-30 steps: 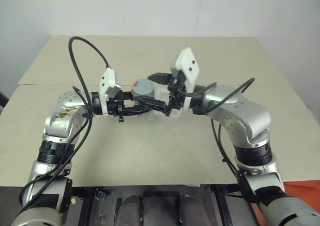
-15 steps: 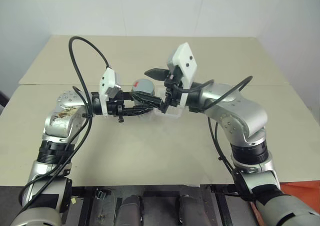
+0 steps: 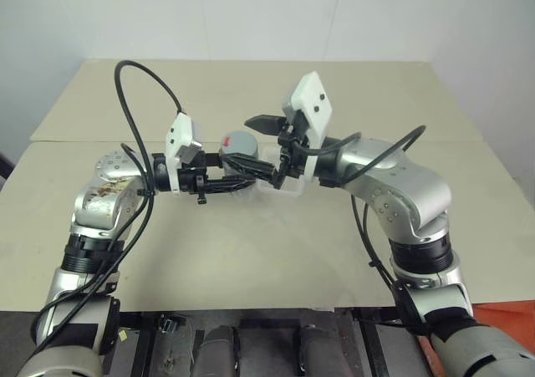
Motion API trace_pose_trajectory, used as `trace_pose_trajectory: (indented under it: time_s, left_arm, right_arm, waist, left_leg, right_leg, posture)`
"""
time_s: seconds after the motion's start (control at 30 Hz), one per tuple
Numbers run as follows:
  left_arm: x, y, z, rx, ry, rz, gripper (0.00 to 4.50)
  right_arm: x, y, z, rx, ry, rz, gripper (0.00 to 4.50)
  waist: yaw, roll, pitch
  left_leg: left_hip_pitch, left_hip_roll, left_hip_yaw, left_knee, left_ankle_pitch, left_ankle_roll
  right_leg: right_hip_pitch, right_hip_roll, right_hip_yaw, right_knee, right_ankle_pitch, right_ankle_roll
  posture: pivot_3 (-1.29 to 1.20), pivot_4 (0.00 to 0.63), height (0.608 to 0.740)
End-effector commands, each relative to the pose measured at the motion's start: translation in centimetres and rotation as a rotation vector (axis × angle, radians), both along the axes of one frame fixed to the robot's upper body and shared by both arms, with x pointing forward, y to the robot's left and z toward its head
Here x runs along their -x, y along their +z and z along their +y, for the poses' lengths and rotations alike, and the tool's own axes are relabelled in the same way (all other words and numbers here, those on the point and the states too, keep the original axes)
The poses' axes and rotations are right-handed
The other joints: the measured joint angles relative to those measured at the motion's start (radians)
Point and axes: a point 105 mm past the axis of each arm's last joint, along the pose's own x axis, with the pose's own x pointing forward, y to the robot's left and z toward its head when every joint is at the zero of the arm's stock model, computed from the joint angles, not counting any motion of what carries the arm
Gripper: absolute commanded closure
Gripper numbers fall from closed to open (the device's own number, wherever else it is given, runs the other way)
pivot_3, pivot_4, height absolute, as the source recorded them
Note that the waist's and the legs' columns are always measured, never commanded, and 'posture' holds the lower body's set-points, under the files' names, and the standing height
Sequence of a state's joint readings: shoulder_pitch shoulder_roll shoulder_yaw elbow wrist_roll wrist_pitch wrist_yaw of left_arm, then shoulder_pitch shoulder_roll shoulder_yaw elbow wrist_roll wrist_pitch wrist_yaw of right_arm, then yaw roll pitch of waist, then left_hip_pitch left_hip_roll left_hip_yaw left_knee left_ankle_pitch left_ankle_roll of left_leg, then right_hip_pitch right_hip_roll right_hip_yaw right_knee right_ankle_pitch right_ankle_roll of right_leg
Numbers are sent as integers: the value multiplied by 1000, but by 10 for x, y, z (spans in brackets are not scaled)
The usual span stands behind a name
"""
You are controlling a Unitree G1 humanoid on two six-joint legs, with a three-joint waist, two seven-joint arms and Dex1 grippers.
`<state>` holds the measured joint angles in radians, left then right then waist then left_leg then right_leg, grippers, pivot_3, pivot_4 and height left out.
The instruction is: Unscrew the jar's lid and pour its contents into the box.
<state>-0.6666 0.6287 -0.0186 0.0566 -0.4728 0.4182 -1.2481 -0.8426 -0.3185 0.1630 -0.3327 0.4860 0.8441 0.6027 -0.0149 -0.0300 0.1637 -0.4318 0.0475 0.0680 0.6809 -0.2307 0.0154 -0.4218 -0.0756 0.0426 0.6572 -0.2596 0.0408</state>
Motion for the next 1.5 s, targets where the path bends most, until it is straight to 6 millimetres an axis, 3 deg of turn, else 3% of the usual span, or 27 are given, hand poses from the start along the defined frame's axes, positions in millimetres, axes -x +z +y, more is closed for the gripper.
trace_pose_trajectory:
  time_s: [0.03,0.63,0.8,0.83,1.17,1.5]
  left_arm:
    - [5,12,1,8,-17,-48,2541]
    - [6,12,2,2,-20,-53,2541]
    - [7,11,2,2,-20,-51,2541]
    - [7,11,2,2,-20,-51,2541]
    - [8,10,4,0,-20,-49,2541]
    - [11,-8,7,-37,-39,13,2541]
  right_arm:
    - [3,13,-7,-34,-6,-52,29]
    - [9,12,-7,-40,35,-50,29]
    - [11,11,-7,-37,57,-51,1578]
    - [12,11,-7,-36,60,-52,1674]
    - [13,12,-5,-39,66,-53,1674]
    - [13,22,-9,-74,78,-64,1674]
  waist:
    - [0,0,0]
    - [0,0,0]
    - [0,0,0]
    - [0,0,0]
    - [0,0,0]
    - [0,0,0]
  left_leg:
    - [0,0,0,0,0,0]
    - [0,0,0,0,0,0]
    - [0,0,0,0,0,0]
    - [0,0,0,0,0,0]
    - [0,0,0,0,0,0]
    - [0,0,0,0,0,0]
  right_leg:
    - [0,0,0,0,0,0]
    - [0,0,0,0,0,0]
    - [0,0,0,0,0,0]
    - [0,0,0,0,0,0]
    - [0,0,0,0,0,0]
    - [0,0,0,0,0,0]
  posture:
    - [0,150,740]
    - [0,150,740]
    - [0,150,740]
    - [0,150,740]
    - [0,150,740]
    - [0,150,740]
